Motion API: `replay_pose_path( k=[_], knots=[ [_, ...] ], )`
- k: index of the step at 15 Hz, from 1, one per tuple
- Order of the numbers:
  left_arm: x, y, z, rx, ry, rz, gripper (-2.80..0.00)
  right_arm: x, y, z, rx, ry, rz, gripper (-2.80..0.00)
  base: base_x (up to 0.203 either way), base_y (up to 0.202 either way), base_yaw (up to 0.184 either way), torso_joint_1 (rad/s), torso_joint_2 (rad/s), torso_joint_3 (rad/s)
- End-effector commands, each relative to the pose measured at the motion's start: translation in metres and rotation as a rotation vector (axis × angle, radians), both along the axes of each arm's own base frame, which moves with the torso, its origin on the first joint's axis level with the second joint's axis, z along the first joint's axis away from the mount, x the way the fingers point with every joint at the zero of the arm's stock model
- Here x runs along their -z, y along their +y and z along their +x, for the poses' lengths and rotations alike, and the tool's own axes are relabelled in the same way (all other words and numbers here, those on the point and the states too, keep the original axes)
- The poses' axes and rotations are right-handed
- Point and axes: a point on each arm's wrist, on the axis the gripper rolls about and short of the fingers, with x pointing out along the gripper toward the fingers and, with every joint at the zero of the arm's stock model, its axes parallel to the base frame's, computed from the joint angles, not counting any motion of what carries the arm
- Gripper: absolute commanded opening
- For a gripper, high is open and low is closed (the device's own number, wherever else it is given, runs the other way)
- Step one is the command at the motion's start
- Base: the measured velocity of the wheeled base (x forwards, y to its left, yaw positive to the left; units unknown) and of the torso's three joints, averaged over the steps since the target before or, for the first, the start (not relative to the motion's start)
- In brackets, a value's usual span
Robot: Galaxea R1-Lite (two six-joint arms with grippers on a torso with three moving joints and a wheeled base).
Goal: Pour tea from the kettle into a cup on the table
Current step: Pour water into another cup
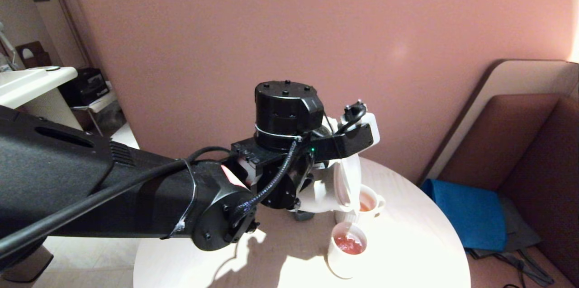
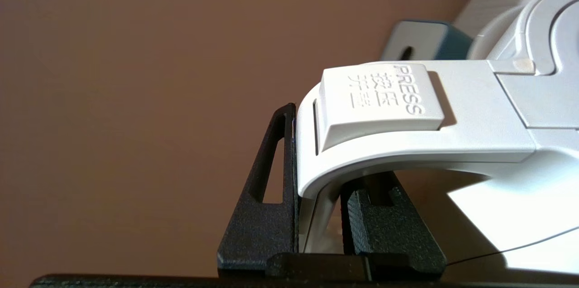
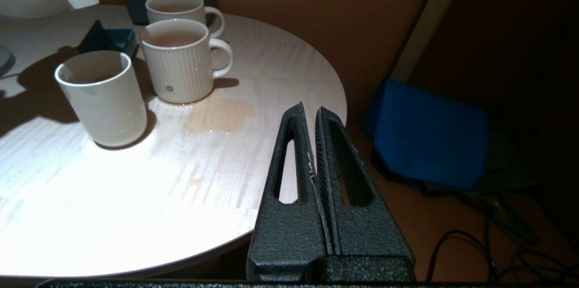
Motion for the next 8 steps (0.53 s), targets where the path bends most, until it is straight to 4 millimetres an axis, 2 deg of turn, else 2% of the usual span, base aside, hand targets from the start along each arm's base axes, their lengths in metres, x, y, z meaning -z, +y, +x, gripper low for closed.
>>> replay_pose_path(
  k=[1, 5, 8],
  knots=[
    [-0.002, 0.005, -0.004, -0.009, 0.048, -0.081, -2.8, 0.0, 0.0, 0.0, -0.002, 0.001, -0.001, -2.8, 0.0, 0.0, 0.0, 0.0, 0.0, 0.0],
    [-0.001, 0.021, -0.009, -0.051, 0.175, -0.25, -2.8, 0.0, 0.0, 0.0, -0.001, 0.001, -0.001, -2.8, 0.0, 0.0, 0.0, 0.0, 0.0, 0.0],
    [-0.001, 0.045, -0.006, -0.113, 0.243, -0.409, -2.8, 0.0, 0.0, 0.0, -0.001, 0.001, -0.001, -2.8, 0.0, 0.0, 0.0, 0.0, 0.0, 0.0]
  ],
)
